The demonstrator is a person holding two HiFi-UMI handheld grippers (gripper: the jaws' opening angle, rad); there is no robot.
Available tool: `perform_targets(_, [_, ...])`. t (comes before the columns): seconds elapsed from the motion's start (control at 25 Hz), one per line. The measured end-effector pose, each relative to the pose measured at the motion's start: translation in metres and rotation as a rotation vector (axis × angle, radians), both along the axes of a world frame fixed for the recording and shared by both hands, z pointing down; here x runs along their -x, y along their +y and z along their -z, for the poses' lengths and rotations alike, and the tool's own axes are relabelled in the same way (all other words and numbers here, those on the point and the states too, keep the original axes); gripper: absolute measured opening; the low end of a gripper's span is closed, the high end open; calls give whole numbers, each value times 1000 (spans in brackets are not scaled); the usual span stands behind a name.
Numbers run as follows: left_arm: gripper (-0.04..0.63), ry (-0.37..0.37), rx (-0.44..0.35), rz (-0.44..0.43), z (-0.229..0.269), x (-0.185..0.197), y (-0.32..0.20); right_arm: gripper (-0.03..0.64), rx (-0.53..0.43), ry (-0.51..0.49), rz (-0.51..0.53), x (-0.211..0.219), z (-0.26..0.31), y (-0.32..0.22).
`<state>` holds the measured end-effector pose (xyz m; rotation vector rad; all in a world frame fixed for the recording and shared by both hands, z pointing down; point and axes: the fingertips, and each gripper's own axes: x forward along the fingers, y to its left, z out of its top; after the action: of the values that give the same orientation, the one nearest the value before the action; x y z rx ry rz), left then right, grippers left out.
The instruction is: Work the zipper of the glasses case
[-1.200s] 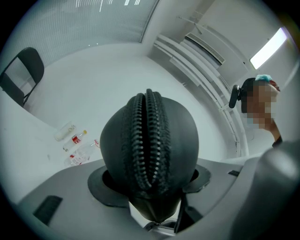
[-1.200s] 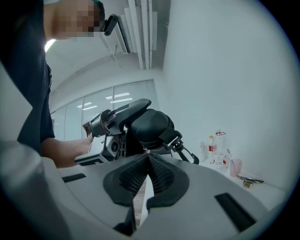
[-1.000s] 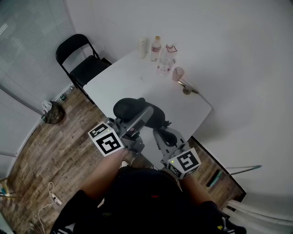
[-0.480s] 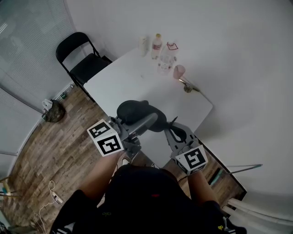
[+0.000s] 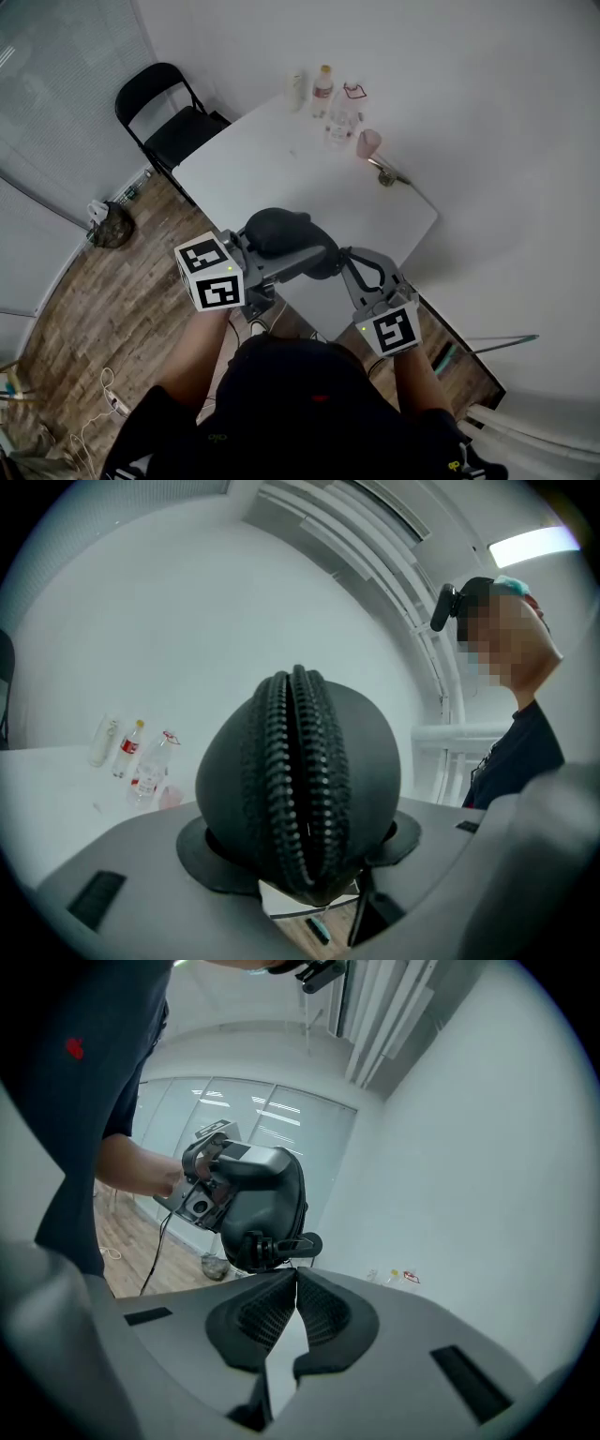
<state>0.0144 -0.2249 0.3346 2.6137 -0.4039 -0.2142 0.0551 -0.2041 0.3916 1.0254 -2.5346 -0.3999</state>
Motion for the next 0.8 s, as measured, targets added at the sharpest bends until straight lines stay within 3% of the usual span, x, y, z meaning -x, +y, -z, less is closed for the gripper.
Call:
perform_targets(0.4, [284,-148,34,-136,-31,-7,9,20,-6,86,72,9,-14,0])
perform_targets(0.8, [284,-337,-15,-254,-50,-12,40,20,-45,161,113,24,-9,14])
